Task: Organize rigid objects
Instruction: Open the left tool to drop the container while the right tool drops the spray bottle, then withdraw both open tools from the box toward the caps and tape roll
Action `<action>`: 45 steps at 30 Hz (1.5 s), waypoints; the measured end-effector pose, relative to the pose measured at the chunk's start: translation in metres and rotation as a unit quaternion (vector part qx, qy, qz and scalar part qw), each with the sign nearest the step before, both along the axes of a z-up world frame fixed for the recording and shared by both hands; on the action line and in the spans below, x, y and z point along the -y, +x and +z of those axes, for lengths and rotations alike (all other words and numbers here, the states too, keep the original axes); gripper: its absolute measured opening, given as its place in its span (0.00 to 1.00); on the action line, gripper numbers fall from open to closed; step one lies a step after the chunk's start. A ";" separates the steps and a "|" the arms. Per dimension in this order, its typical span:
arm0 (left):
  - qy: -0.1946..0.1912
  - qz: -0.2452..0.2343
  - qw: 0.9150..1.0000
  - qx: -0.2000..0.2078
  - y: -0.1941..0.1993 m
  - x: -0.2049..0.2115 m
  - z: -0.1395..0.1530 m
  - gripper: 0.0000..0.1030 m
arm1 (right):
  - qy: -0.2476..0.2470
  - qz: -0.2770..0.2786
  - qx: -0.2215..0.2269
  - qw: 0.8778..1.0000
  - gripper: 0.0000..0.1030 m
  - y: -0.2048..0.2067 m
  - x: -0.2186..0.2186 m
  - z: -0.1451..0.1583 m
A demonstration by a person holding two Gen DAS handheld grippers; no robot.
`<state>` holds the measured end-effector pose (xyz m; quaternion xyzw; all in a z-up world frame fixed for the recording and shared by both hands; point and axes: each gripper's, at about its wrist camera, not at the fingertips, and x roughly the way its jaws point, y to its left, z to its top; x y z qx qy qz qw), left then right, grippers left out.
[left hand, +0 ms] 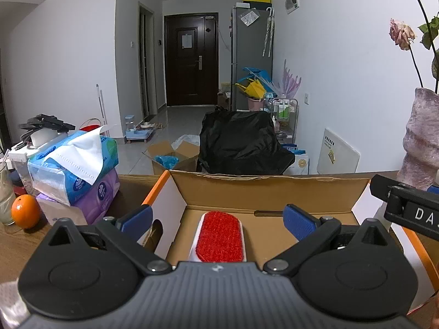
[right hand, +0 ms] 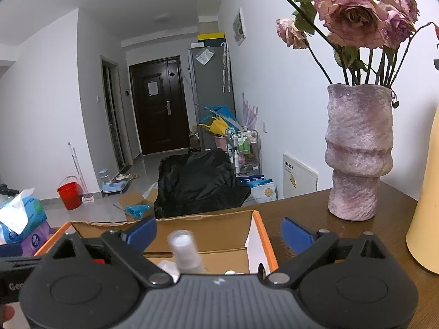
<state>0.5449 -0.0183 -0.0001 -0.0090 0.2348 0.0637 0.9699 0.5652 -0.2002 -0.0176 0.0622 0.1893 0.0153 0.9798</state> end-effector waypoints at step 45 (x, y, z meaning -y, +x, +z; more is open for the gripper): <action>-0.008 -0.044 0.999 0.018 -0.095 -0.001 0.008 1.00 | -0.046 0.049 0.029 0.997 1.00 -0.117 0.022 0.016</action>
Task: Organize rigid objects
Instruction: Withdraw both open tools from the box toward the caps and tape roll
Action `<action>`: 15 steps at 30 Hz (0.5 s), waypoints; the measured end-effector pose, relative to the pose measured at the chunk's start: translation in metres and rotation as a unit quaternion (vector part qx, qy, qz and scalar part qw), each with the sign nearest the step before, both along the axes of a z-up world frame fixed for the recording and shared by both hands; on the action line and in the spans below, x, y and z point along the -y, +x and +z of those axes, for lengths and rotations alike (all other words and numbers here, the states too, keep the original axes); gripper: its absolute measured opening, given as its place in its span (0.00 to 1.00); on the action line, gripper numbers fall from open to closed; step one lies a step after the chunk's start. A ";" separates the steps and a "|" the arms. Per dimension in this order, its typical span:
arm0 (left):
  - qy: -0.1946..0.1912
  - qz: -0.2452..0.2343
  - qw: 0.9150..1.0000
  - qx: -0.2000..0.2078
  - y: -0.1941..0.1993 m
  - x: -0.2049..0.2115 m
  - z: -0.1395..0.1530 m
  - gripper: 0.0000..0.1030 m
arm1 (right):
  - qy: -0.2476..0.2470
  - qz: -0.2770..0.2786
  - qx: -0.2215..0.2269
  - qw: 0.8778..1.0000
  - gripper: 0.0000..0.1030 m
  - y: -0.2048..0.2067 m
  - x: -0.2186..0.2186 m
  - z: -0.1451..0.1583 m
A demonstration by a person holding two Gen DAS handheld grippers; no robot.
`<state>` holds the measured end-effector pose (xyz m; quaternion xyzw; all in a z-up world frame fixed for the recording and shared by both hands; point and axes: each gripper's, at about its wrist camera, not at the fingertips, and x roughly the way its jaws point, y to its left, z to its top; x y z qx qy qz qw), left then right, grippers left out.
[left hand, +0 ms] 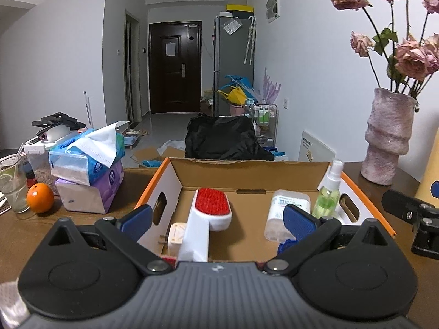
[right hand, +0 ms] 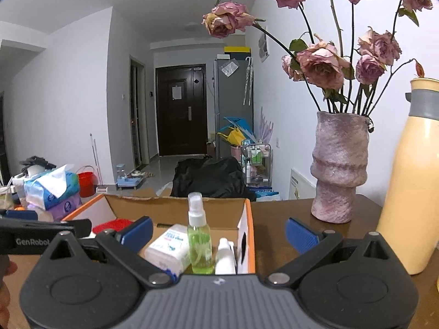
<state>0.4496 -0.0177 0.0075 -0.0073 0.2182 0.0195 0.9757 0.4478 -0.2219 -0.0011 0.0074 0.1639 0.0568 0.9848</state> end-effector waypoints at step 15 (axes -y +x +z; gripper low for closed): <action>0.003 -0.011 1.000 -0.015 -0.047 0.003 -0.009 1.00 | -0.007 0.004 -0.034 0.999 0.99 -0.049 0.013 -0.017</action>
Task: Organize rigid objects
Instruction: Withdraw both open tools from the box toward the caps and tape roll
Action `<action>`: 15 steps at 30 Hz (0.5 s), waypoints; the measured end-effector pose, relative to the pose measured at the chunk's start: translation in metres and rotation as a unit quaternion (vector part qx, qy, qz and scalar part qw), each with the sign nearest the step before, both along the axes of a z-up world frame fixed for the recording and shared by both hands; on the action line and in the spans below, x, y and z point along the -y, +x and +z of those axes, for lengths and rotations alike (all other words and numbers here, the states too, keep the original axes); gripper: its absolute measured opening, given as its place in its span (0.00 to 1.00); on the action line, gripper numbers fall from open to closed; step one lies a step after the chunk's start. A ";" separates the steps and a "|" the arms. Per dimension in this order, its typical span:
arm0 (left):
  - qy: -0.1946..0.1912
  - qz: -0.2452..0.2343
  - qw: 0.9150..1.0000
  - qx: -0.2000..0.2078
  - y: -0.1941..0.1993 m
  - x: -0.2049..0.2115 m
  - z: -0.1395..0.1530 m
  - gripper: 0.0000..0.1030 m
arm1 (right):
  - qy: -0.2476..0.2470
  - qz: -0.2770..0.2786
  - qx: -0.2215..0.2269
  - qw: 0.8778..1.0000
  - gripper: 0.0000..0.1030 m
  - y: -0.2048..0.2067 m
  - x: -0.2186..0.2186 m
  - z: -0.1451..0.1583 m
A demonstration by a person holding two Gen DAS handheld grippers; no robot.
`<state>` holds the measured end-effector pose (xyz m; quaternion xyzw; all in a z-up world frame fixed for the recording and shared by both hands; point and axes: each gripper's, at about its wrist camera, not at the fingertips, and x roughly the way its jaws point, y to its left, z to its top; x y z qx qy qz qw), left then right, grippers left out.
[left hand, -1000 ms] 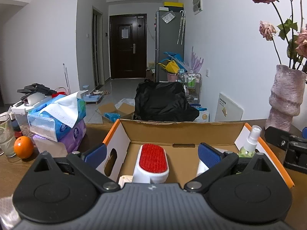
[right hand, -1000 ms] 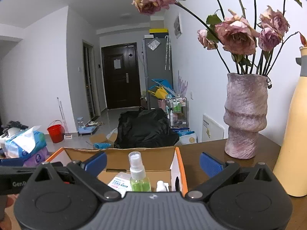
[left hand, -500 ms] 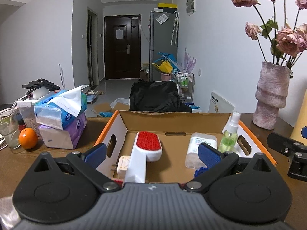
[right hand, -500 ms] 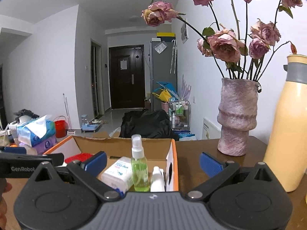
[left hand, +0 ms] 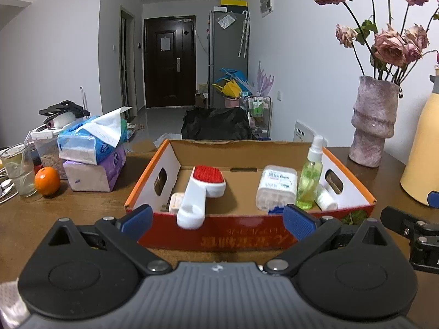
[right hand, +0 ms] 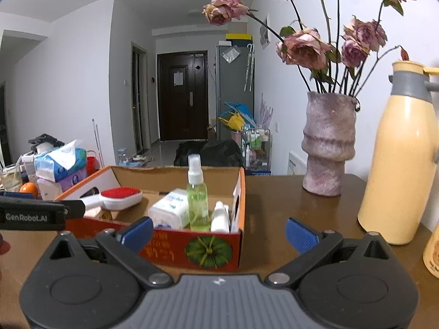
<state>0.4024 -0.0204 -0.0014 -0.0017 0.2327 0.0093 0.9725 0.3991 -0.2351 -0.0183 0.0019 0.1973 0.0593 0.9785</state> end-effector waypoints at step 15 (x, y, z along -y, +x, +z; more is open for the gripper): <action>0.004 -0.005 0.999 -0.032 -0.038 0.003 -0.018 1.00 | -0.013 -0.013 -0.043 0.999 0.99 -0.043 0.014 -0.024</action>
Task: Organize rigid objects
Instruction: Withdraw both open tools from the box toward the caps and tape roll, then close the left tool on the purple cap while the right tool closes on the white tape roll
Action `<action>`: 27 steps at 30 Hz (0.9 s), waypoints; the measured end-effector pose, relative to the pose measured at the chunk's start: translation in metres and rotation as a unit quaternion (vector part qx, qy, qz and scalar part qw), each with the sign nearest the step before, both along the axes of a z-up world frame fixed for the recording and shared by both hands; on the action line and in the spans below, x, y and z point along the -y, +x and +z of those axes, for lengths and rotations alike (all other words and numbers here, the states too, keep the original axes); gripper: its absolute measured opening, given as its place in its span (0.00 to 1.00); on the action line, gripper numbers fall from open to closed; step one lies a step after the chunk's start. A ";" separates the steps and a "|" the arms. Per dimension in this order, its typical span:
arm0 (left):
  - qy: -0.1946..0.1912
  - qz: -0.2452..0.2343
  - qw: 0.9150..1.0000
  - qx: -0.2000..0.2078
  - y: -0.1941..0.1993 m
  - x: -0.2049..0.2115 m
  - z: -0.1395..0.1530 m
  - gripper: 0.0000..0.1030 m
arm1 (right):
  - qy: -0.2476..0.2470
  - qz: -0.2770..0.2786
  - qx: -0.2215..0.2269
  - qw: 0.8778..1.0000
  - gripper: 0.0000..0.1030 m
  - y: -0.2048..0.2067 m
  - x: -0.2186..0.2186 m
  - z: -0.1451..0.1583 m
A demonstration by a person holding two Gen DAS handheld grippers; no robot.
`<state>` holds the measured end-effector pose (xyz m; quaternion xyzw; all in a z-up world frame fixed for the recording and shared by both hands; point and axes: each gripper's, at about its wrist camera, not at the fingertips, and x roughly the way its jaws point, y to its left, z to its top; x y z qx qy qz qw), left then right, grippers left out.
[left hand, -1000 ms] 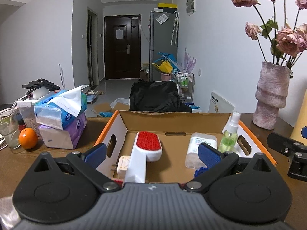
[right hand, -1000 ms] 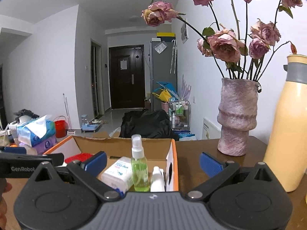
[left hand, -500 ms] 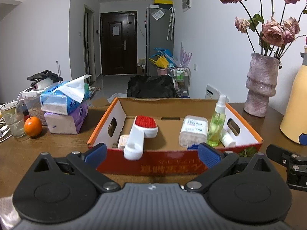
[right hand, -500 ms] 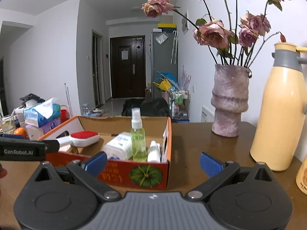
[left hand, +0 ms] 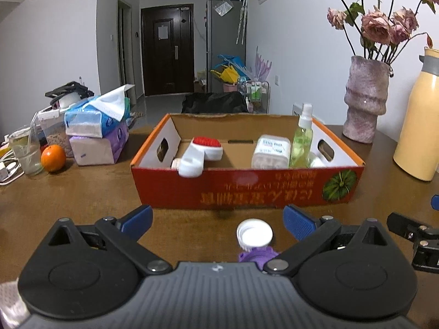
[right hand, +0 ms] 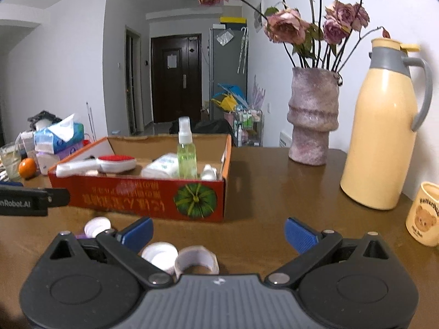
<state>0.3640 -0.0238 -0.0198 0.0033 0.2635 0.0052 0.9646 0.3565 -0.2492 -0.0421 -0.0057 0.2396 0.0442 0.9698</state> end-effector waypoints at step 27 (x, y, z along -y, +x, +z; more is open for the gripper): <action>0.009 -0.026 0.997 -0.068 -0.016 0.013 -0.035 1.00 | -0.026 0.036 -0.054 0.998 0.73 0.004 -0.013 -0.036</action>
